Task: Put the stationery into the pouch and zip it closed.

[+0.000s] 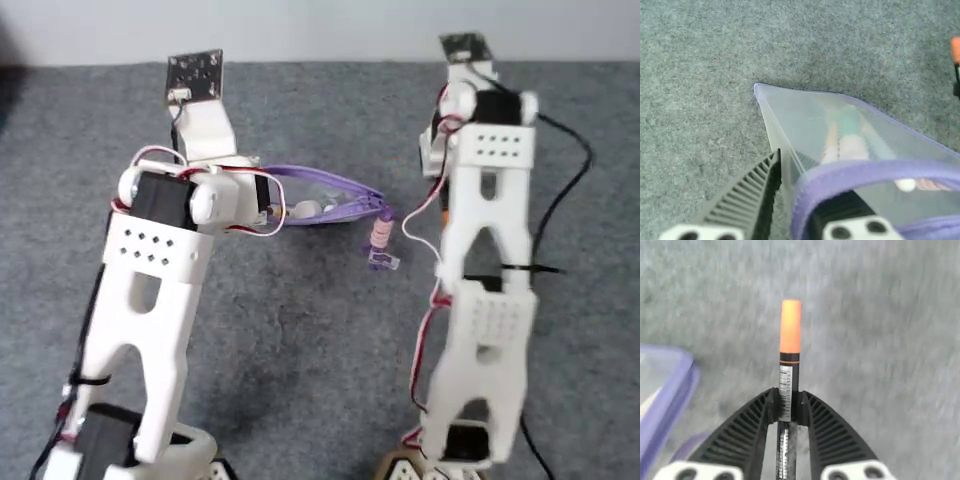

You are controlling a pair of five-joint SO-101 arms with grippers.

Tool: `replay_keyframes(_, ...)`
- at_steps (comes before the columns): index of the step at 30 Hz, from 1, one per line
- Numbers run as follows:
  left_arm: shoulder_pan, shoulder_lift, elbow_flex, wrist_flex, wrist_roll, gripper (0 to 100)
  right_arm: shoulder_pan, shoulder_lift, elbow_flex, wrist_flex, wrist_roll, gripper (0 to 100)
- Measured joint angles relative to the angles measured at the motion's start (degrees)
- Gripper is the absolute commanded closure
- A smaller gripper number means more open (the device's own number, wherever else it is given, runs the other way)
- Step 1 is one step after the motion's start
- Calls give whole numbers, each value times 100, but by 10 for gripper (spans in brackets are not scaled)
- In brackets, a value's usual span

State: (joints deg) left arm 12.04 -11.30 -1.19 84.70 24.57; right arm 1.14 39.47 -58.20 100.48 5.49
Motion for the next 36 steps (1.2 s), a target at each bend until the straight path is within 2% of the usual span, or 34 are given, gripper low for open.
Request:
replay_keyframes(4,0,0,0,0,0,967,-141,-1618,1837,0,-431,991)
replay_keyframes(8,0,0,0,0,0,967,-378,-3007,2769,0,-738,991)
replay_keyframes(14,0,0,0,0,0,967,-1178,-4651,2927,0,-1336,991)
replay_keyframes(21,0,0,0,0,0,967,-2778,-6101,2927,-193,-2084,991)
replay_keyframes(29,0,0,0,0,0,967,-3077,-6303,2936,-1969,-1996,991)
replay_keyframes(36,0,0,0,0,0,967,-3068,-5697,2936,-2884,-1899,991)
